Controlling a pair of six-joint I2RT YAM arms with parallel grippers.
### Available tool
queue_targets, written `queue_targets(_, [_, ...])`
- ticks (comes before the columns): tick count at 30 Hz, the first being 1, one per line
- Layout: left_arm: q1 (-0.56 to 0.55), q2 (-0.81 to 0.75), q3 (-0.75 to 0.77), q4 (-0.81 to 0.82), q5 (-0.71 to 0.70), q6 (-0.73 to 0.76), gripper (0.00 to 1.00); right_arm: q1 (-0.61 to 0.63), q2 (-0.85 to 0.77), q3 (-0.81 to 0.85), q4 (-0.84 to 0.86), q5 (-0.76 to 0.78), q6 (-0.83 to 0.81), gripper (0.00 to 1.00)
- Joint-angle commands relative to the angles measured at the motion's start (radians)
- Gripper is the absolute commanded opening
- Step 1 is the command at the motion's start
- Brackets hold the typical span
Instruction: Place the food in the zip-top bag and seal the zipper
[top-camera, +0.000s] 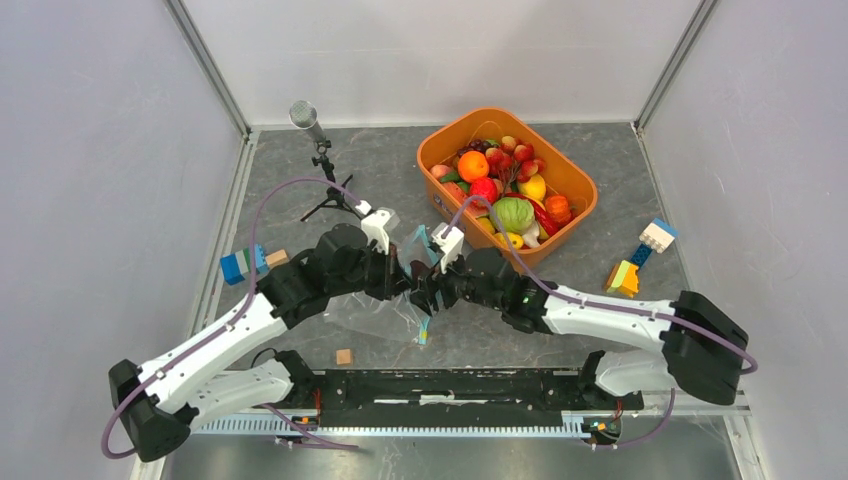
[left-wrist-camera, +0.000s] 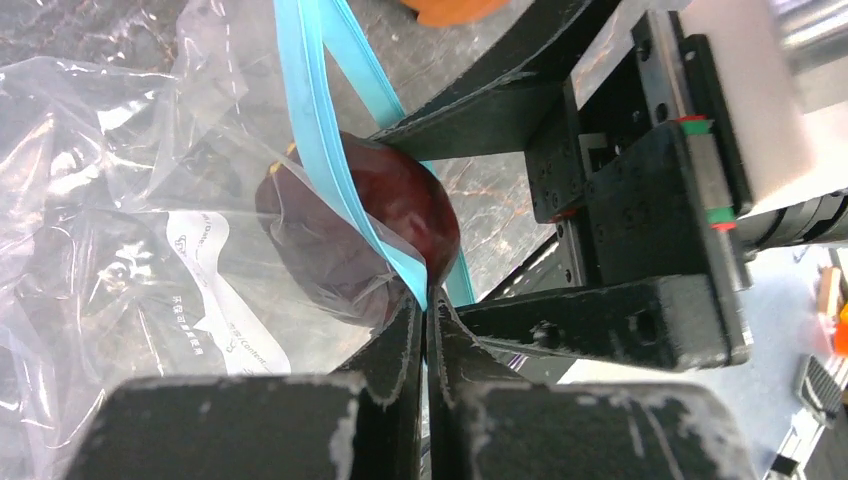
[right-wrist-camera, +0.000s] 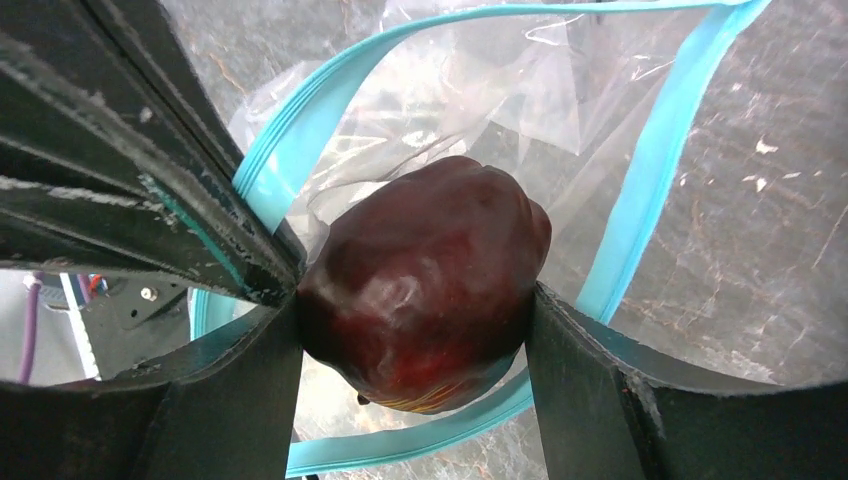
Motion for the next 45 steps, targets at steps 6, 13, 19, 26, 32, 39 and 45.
queue_targets(6, [-0.003, -0.119, -0.007, 0.045, -0.192, -0.109, 0.02, 0.005, -0.226, -0.01, 0.094, -0.081, -0.01, 0.85])
queue_targets(13, [-0.003, -0.153, -0.035, 0.1, -0.165, -0.123, 0.02, 0.006, -0.27, 0.002, 0.034, -0.066, -0.022, 0.9])
queue_targets(19, [-0.003, -0.144, -0.026, 0.137, -0.104, -0.145, 0.02, 0.006, -0.269, 0.019, -0.031, 0.083, -0.009, 0.87])
queue_targets(26, [-0.003, -0.174, -0.018, 0.093, -0.186, -0.143, 0.02, 0.005, -0.335, -0.001, -0.087, 0.212, 0.064, 0.77])
queue_targets(32, [-0.003, -0.167, -0.013, 0.101, -0.161, -0.147, 0.02, 0.006, -0.277, -0.027, -0.067, 0.219, 0.183, 0.75])
queue_targets(39, [-0.003, -0.184, 0.009, 0.062, -0.181, -0.117, 0.02, 0.005, -0.095, 0.117, -0.165, 0.232, 0.171, 0.38])
queue_targets(45, [-0.003, -0.134, 0.32, -0.405, -0.707, -0.006, 0.02, 0.008, -0.154, 0.3, -0.18, 0.123, 0.04, 0.0])
